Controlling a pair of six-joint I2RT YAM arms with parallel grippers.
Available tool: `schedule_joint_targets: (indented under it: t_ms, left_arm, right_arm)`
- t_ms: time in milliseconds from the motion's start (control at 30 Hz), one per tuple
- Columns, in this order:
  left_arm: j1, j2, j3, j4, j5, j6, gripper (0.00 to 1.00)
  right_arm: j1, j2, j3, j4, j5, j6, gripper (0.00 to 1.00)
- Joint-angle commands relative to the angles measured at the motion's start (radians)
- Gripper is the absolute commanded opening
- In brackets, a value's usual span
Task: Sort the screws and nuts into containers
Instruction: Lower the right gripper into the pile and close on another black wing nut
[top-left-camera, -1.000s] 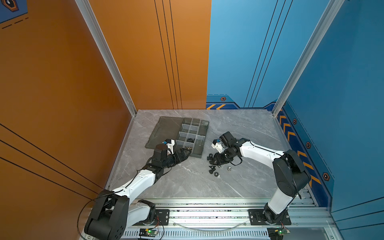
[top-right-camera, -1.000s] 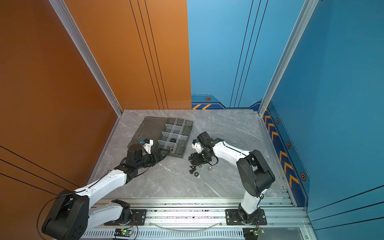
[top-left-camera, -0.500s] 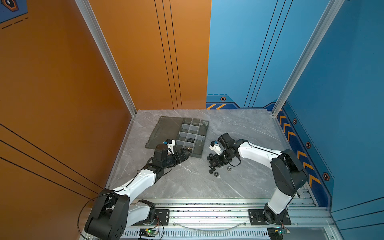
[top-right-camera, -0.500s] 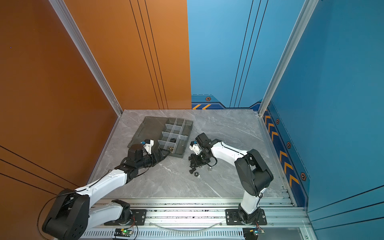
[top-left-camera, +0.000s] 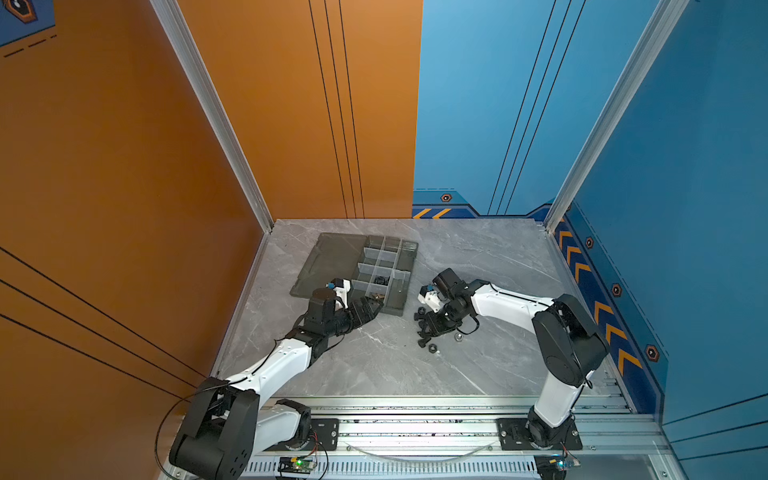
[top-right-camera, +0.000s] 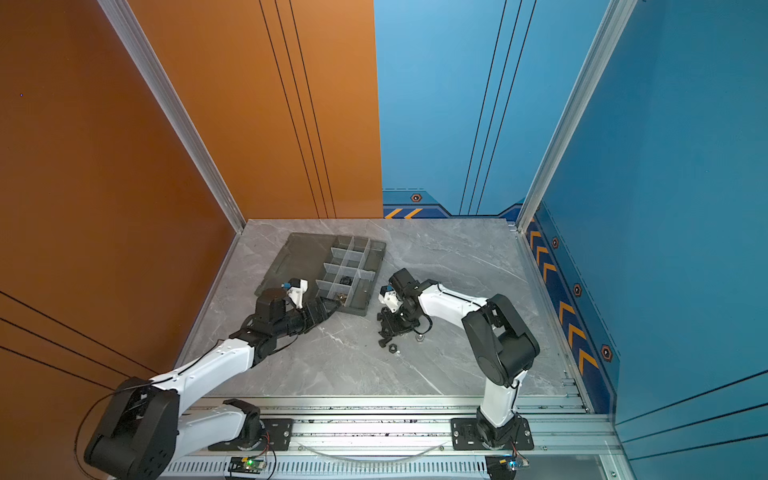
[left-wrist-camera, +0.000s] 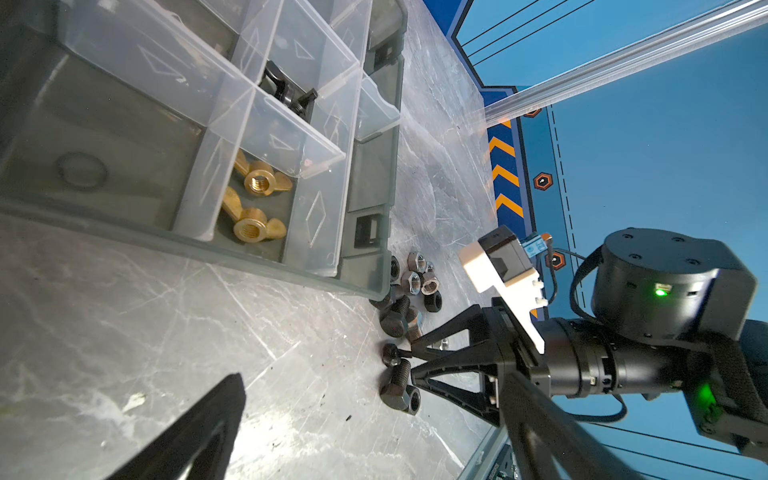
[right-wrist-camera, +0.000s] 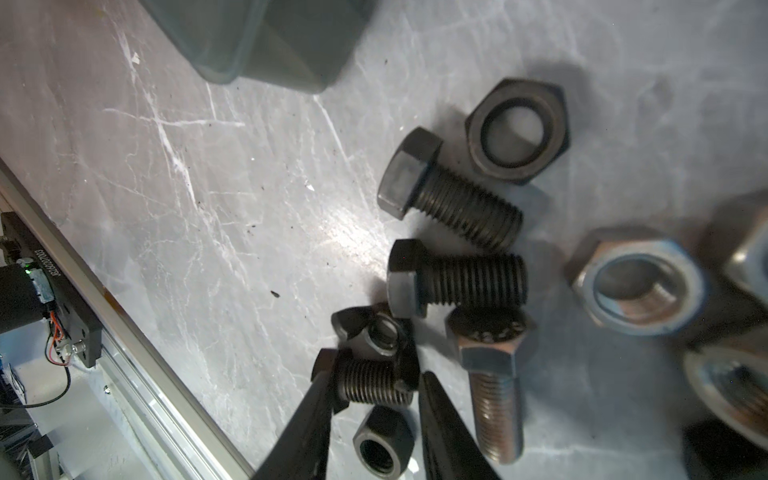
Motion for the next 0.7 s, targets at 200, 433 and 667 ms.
schedule_joint_targets:
  t_ms: [200,433,667]
  left_arm:
    - [-0.007,-0.001,0.012,0.008,-0.020,0.004,0.98]
    - [-0.007,0.004,0.011,0.013,-0.020,0.002,0.98]
    - [-0.006,0.003,0.008,0.014,-0.020,0.002,0.98]
  right_arm:
    - [-0.004,0.025,-0.006,0.022,0.022,-0.016,0.37]
    - [-0.004,0.027,-0.011,0.024,0.033,-0.017,0.37]
    - [-0.002,0.039,-0.012,0.028,0.033,-0.016,0.37]
